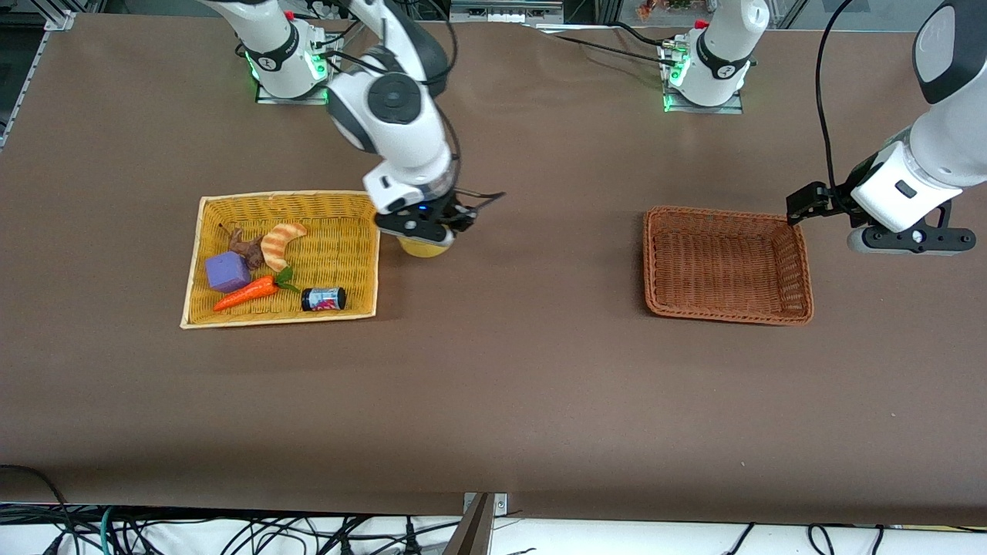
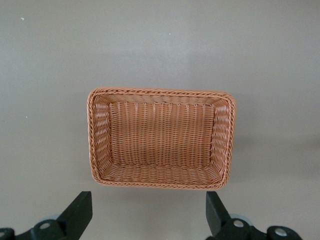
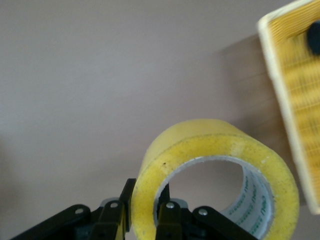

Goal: Transfer tape with both arms
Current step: 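Grasp the tape roll with the right gripper and lift it, then carry the tape toward the basket while the left gripper approaches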

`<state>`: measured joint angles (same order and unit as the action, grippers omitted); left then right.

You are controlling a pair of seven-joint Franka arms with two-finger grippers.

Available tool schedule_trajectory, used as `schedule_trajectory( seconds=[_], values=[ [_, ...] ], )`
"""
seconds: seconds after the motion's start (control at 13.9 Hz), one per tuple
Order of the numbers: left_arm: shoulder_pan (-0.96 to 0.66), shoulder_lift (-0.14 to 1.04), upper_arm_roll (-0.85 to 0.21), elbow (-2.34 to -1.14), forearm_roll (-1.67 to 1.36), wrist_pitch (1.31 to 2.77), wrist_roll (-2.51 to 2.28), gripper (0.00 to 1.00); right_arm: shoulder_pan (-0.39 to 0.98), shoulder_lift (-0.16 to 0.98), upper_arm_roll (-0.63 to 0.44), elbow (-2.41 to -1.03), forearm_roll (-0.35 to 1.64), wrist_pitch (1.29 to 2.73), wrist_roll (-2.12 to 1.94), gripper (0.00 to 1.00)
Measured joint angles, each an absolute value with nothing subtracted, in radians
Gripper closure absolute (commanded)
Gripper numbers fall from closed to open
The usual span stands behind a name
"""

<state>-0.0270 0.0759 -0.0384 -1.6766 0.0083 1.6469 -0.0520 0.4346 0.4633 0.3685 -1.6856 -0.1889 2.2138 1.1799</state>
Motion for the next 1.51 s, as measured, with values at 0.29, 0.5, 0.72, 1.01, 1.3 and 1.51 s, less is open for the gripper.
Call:
schedule_trajectory(
  seconds=[0.29,0.5,0.72,1.01,1.3,1.51],
  values=[
    [-0.027,0.104,-0.029,-1.677,0.008,1.666,-0.052,0.00,0.545,0.653,0.366,-1.490,-0.219,2.194,1.339,1.00],
    [-0.027,0.119,-0.026,-1.683,0.008,1.693,-0.052,0.00,0.601,0.727,0.365,-1.421,-0.220,2.195,1.402,1.00],
    [-0.030,0.132,-0.026,-1.708,0.008,1.733,-0.052,0.00,0.624,0.772,0.363,-1.408,-0.220,2.198,1.419,1.00],
    [-0.030,0.137,-0.026,-1.724,0.008,1.758,-0.054,0.00,0.624,0.830,0.353,-1.402,-0.221,2.241,1.419,1.00],
    [-0.030,0.138,-0.026,-1.752,0.008,1.784,-0.054,0.00,0.624,0.851,0.353,-1.399,-0.221,2.253,1.419,0.96],
    [-0.032,0.140,-0.026,-1.761,0.008,1.786,-0.057,0.00,0.625,0.869,0.353,-1.399,-0.221,2.270,1.419,0.88]
  ],
)
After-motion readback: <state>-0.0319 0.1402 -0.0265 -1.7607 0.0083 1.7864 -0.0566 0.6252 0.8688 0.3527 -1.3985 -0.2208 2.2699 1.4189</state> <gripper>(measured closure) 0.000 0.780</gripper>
